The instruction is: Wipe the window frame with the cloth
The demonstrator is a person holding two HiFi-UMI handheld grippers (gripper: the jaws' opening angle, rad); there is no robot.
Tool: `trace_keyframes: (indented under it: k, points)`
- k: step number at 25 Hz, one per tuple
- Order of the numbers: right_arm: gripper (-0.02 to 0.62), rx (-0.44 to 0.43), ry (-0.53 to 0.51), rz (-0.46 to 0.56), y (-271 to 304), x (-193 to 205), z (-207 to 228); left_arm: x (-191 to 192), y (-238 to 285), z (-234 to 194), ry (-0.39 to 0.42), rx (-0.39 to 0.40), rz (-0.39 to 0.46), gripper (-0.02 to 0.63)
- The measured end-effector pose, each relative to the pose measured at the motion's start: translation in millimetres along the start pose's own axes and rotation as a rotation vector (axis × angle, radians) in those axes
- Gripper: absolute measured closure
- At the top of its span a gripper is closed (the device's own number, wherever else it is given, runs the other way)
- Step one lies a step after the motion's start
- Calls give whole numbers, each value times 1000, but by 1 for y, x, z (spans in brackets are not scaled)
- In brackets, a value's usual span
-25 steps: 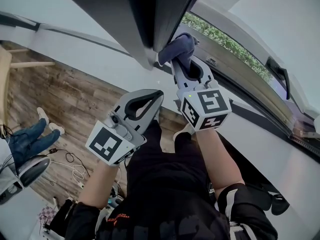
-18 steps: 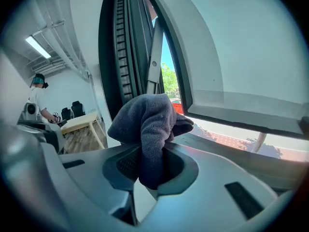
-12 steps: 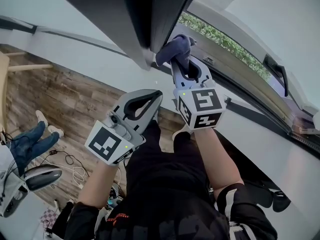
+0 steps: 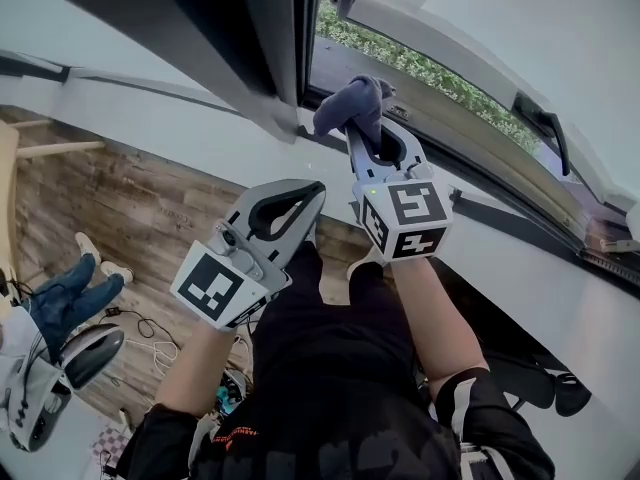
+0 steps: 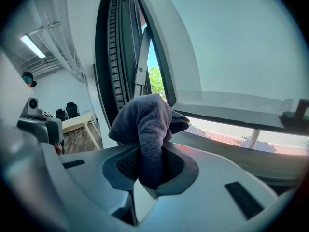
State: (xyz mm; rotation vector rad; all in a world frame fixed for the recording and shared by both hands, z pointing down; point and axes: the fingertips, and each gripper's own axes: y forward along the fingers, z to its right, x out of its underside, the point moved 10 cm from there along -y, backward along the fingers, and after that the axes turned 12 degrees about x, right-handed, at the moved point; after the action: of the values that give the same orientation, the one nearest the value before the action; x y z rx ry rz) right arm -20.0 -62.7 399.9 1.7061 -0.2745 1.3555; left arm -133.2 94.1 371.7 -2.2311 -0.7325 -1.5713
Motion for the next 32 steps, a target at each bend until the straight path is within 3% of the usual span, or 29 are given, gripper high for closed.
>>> trace_keyframes:
  k: [25, 32]
  points:
    - [540, 113, 82, 1, -61, 32, 79, -7, 69, 49, 48, 118, -51, 588]
    - [538, 98, 101, 35, -76, 23, 85, -15, 73, 59, 72, 123, -45, 588]
